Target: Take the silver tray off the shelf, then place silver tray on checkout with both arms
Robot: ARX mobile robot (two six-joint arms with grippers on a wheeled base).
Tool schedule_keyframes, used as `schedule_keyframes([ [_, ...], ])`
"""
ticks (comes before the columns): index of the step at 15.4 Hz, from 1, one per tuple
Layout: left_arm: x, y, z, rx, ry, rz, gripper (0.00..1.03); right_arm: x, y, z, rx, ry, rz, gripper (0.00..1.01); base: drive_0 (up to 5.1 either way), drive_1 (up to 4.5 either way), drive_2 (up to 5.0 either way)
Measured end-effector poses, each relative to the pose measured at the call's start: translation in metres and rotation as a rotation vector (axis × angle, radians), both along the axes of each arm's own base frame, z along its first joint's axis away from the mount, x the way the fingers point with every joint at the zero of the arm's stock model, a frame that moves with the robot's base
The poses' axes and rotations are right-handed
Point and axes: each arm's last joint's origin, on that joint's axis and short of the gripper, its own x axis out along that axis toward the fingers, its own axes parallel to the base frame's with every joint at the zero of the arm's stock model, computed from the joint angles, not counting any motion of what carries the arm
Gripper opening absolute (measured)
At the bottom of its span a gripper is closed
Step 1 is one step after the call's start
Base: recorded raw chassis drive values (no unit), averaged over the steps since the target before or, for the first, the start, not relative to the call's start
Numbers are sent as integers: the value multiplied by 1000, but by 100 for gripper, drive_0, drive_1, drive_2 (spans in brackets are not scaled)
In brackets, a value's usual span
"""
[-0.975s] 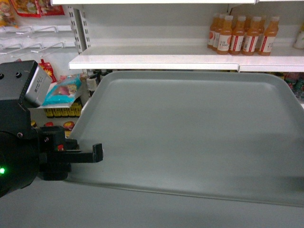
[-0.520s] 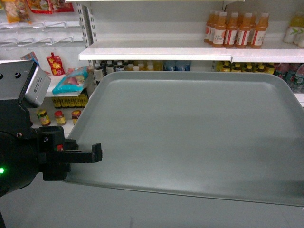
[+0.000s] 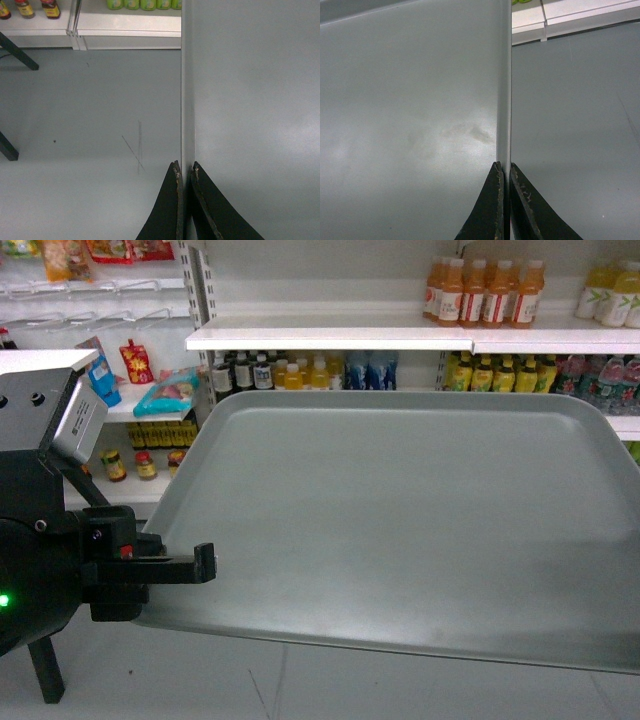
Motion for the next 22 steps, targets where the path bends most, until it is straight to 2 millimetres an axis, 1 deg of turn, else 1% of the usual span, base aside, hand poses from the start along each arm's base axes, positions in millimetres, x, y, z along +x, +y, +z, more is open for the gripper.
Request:
schedule_keyframes([
  [10, -1, 0, -1, 5, 9, 2, 3, -1, 0, -1, -1, 8, 0, 2, 2, -430, 435],
  [11, -1, 0, 1, -2, -5, 0, 3, -1, 0, 1, 2, -6, 1, 2, 0, 0, 0],
  [22, -1, 0, 0, 1, 1, 0, 3, -1, 0, 0, 0, -1, 0, 2, -492, 253, 253],
])
